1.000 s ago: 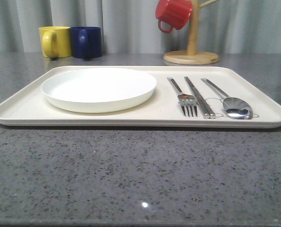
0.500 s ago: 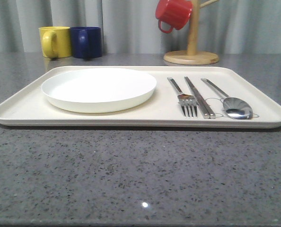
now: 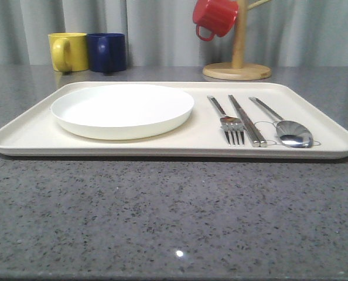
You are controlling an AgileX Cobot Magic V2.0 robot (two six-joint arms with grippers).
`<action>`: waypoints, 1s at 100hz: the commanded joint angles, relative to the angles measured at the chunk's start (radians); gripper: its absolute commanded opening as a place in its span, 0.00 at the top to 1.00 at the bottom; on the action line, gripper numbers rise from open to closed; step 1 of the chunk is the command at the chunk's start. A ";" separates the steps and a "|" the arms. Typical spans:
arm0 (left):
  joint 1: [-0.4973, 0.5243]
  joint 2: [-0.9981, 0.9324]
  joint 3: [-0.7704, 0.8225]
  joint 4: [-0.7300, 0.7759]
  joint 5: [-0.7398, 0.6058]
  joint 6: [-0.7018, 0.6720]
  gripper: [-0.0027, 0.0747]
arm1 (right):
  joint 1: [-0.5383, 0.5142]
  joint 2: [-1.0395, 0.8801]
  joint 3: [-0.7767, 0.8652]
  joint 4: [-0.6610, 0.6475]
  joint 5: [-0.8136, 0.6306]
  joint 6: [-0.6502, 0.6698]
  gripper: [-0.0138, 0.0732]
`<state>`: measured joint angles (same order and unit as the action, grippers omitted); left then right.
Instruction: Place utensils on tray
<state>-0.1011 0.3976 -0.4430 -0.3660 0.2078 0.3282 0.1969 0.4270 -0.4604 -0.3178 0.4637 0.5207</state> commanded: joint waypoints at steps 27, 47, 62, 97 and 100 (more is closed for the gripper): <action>0.003 0.006 -0.027 -0.008 -0.078 -0.006 0.99 | -0.004 0.001 -0.024 -0.027 -0.077 -0.010 0.92; 0.003 0.006 -0.027 -0.008 -0.078 -0.006 0.99 | -0.004 0.001 -0.024 -0.027 -0.077 -0.010 0.92; 0.003 0.006 -0.027 -0.008 -0.078 -0.006 0.99 | -0.004 0.001 -0.024 -0.027 -0.077 -0.010 0.92; 0.003 0.006 -0.027 -0.008 -0.078 -0.006 0.99 | -0.005 0.001 -0.024 -0.027 -0.084 -0.014 0.92; 0.003 0.006 -0.027 -0.008 -0.078 -0.006 0.99 | -0.005 0.001 -0.024 -0.027 -0.090 -0.022 0.92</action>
<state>-0.1011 0.3976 -0.4430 -0.3660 0.2078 0.3282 0.1969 0.4270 -0.4604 -0.3193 0.4575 0.5198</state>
